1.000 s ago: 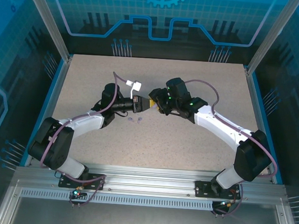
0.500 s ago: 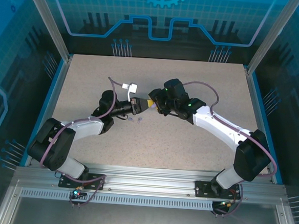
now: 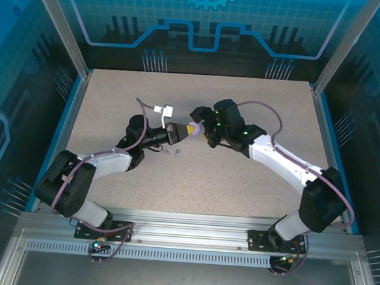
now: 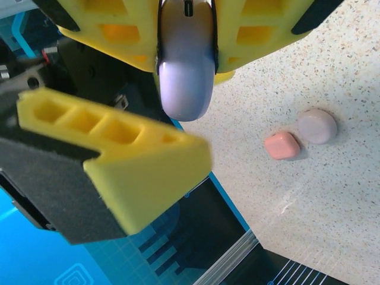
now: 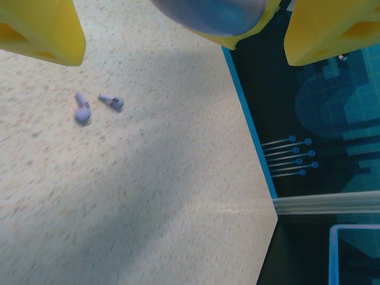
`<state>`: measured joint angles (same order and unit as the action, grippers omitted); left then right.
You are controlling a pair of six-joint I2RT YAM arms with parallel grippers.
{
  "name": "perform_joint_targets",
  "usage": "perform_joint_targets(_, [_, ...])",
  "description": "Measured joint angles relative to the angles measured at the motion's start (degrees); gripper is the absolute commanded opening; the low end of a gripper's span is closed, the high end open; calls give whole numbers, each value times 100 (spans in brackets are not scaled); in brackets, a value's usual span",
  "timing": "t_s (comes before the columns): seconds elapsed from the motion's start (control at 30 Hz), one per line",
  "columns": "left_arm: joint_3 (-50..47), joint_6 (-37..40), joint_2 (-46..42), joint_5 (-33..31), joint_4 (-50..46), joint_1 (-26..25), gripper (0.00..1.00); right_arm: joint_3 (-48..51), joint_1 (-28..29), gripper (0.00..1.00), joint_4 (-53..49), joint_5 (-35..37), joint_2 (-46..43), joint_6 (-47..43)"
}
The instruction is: Insert the wireless bluetooth earbuds into the charging case
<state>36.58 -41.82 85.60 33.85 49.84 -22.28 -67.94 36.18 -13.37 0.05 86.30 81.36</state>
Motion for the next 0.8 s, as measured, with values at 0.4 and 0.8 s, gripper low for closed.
perform_joint_targets(0.4, [485, 407, 0, 393, -809, 0, 0, 916, -1198, 87, 632, -1521, -872, -3405])
perform_joint_targets(0.8, [767, 645, 0, 741, -1346, 0, 0, 1172, -1198, 83, 1174, -2745, -767, -4913])
